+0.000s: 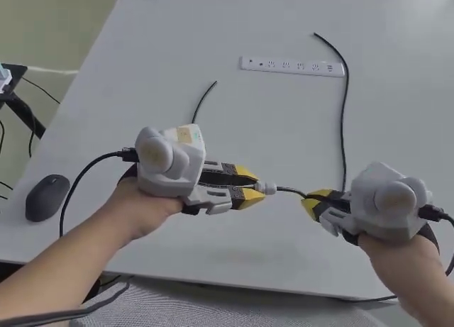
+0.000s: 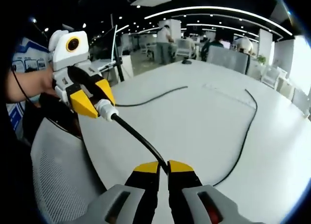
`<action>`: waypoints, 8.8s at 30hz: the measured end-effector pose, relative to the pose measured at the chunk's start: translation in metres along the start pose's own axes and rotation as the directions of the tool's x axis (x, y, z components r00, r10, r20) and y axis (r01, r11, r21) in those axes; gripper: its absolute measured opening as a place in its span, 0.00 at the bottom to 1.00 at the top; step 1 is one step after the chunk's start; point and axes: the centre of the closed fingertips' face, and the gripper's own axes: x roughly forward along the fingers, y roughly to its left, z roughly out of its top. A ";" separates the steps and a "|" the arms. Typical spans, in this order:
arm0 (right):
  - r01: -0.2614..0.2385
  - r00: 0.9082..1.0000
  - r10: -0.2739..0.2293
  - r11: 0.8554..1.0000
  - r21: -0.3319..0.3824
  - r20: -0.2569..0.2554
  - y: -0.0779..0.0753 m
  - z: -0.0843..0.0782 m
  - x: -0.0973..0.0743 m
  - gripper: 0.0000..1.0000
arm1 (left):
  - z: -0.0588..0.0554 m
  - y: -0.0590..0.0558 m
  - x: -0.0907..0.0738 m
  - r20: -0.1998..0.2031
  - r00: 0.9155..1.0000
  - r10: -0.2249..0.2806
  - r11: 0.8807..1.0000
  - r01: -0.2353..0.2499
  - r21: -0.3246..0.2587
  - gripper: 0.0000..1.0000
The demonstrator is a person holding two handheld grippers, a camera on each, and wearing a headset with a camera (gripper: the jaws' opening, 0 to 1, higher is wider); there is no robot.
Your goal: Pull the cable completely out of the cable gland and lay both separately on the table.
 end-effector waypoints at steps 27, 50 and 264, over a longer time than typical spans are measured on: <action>0.035 0.999 -0.035 0.999 0.001 0.008 -0.007 -0.009 -0.013 0.10 | 0.000 0.007 -0.001 -0.004 0.999 0.049 0.999 -0.049 0.002 0.15; -0.009 1.000 0.012 0.878 -0.479 0.003 0.056 0.049 -0.008 0.06 | -0.004 0.000 0.002 -0.032 0.999 0.026 1.000 -0.026 0.003 0.15; -0.007 1.000 0.013 0.848 -0.530 0.007 0.057 0.046 -0.001 0.06 | -0.006 0.001 0.005 -0.028 0.995 0.091 0.996 -0.091 -0.002 0.15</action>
